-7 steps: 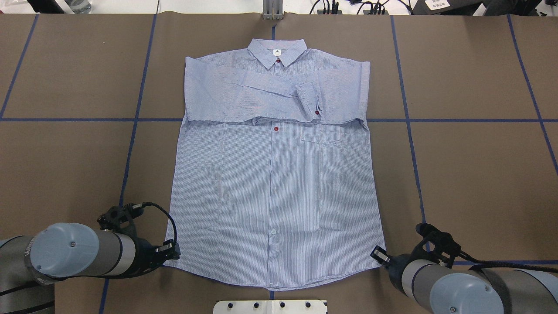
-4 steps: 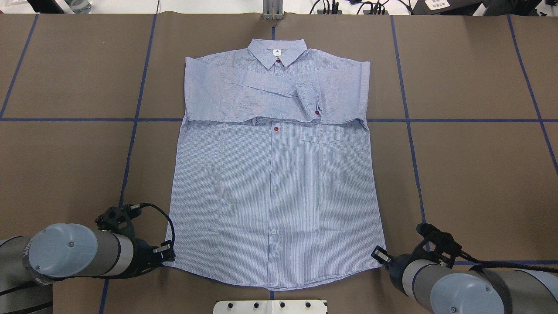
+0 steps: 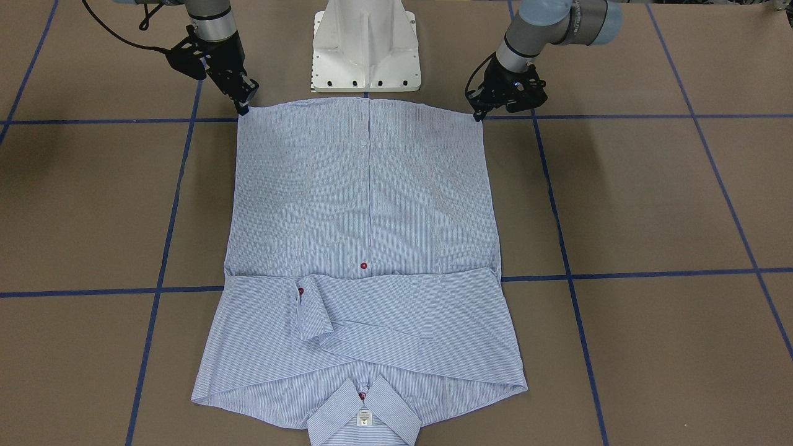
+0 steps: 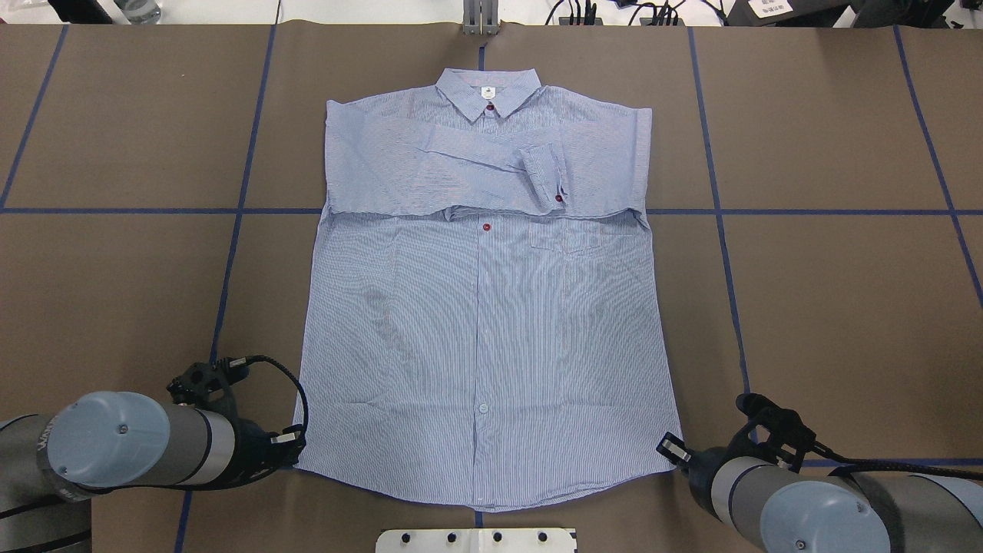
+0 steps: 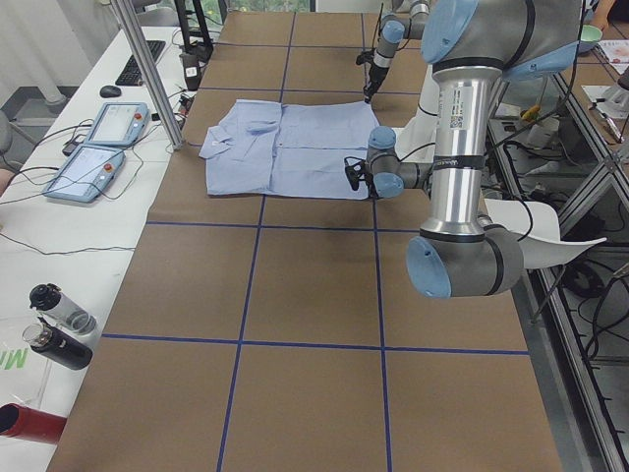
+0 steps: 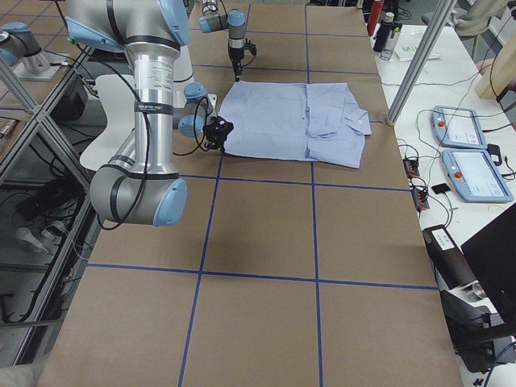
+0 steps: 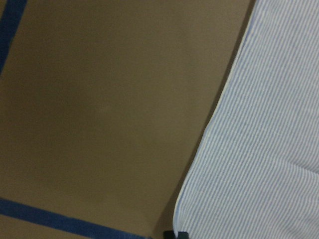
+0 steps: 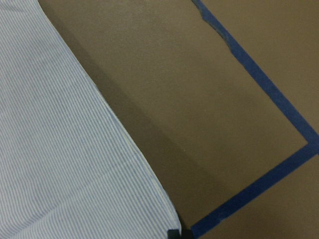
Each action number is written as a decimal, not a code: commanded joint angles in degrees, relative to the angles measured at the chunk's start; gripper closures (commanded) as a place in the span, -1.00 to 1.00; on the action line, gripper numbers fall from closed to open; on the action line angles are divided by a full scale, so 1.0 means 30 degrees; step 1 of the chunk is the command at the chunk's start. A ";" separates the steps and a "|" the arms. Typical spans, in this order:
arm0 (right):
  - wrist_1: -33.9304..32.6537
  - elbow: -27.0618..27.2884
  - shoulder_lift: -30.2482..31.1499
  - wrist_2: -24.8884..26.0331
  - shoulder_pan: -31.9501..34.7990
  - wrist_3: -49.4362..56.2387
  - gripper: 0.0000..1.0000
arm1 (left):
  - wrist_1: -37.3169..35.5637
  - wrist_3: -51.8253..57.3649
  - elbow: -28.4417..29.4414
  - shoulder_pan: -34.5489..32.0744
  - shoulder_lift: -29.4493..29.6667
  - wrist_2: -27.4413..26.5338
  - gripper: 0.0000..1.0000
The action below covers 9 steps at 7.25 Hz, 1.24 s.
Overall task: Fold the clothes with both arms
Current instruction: 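Lower both grippers onto the hem corners and grasp them, then lift the hem with both grippers and fold it toward the collar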
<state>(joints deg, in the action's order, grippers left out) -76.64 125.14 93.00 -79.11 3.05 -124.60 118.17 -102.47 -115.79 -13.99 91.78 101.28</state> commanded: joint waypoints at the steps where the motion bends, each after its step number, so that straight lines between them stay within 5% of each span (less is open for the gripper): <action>1: -0.0028 0.0876 0.0343 0.0004 0.0153 0.0018 1.00 | -0.1755 -0.0089 -0.2403 -0.0112 -0.0182 0.0107 1.00; 3: -0.0028 0.1819 0.0174 -0.0084 0.1581 0.0019 1.00 | -0.4752 -0.0496 -0.4673 -0.1012 0.1010 0.0868 1.00; 6: -0.0899 0.1588 -0.1842 -0.0839 0.4688 0.0310 1.00 | -0.4906 -0.0588 -0.3747 -0.4729 0.3527 0.1045 1.00; 9: -0.7132 0.0185 -0.7782 -0.2458 0.8112 0.1188 1.00 | -0.4877 -0.0559 -0.1454 -0.8219 0.5442 0.2948 1.00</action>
<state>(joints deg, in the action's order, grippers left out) -91.18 127.50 76.25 -85.58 23.43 -122.21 103.48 -104.28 -121.63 -34.84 106.95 108.63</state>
